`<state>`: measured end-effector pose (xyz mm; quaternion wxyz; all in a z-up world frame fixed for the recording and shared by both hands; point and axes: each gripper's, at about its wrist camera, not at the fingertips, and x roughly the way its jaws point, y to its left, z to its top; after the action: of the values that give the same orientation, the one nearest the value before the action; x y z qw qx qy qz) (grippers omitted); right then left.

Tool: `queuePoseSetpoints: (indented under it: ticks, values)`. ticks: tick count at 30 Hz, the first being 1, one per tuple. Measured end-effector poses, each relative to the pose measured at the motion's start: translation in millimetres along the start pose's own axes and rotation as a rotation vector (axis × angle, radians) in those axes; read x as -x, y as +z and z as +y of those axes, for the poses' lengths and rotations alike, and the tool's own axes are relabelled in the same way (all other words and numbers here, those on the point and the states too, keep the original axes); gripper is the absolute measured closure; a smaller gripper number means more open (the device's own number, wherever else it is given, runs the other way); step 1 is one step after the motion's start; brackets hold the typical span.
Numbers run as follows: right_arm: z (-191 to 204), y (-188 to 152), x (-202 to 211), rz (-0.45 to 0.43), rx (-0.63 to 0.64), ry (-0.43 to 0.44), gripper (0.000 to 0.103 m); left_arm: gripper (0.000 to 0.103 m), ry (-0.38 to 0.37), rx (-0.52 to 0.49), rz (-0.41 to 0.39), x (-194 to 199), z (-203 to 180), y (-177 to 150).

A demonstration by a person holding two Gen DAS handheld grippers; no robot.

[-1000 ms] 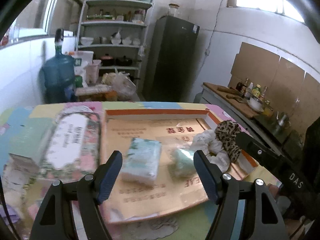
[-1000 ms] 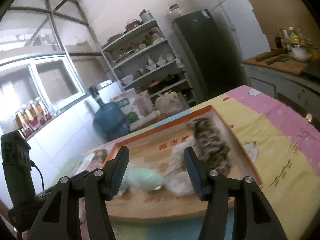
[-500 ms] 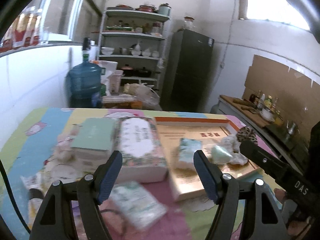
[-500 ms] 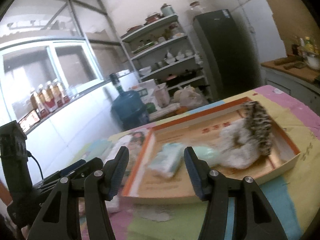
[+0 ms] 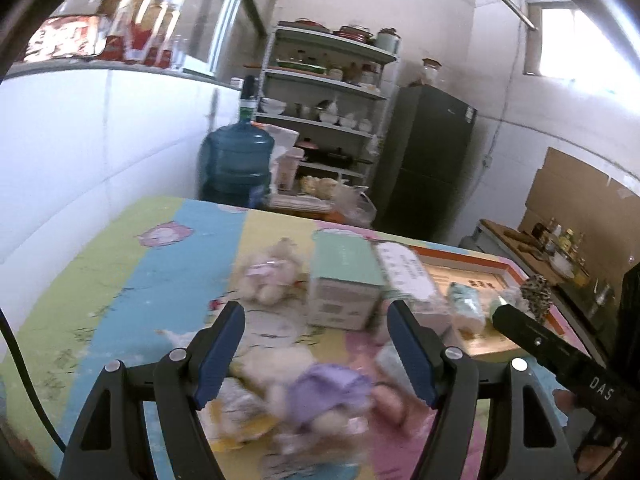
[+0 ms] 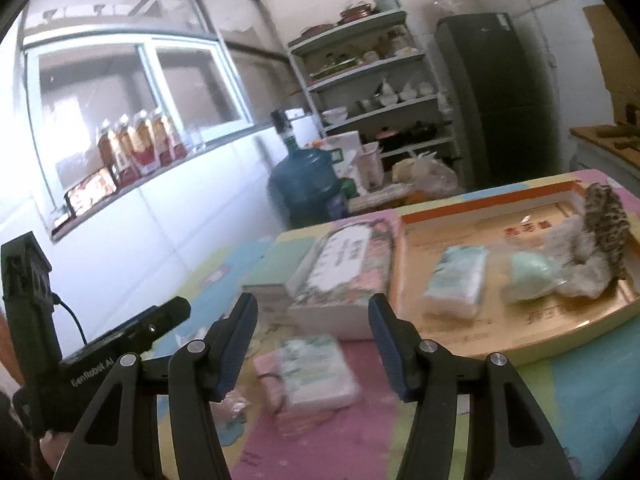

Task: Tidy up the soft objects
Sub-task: 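Withdraw both open tools from the tray toward the mattress, then grasp the white snack packet with the left gripper while the right grasps the purple-dressed plush doll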

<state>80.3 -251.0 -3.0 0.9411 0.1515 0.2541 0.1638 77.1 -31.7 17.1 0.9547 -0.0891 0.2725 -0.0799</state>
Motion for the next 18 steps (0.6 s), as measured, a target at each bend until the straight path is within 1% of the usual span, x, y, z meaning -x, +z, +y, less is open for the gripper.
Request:
queuePoseSetpoints:
  ticks: [9,15,18]
  values:
    - [46.1,-17.0,-21.8,0.050,0.037,0.040,0.044,0.030,0.026,0.033,-0.009,17.1,55.3,-3.0]
    - [71.9,-28.9,-38.4,0.108,0.066,0.077,0.044,0.030,0.042,0.084,-0.004,21.8,90.5,-6.9]
    - [83.7,-32.8,-45.3,0.129,0.093,0.086,0.044,0.030,0.049,0.104,0.003,23.0,101.9,-10.2]
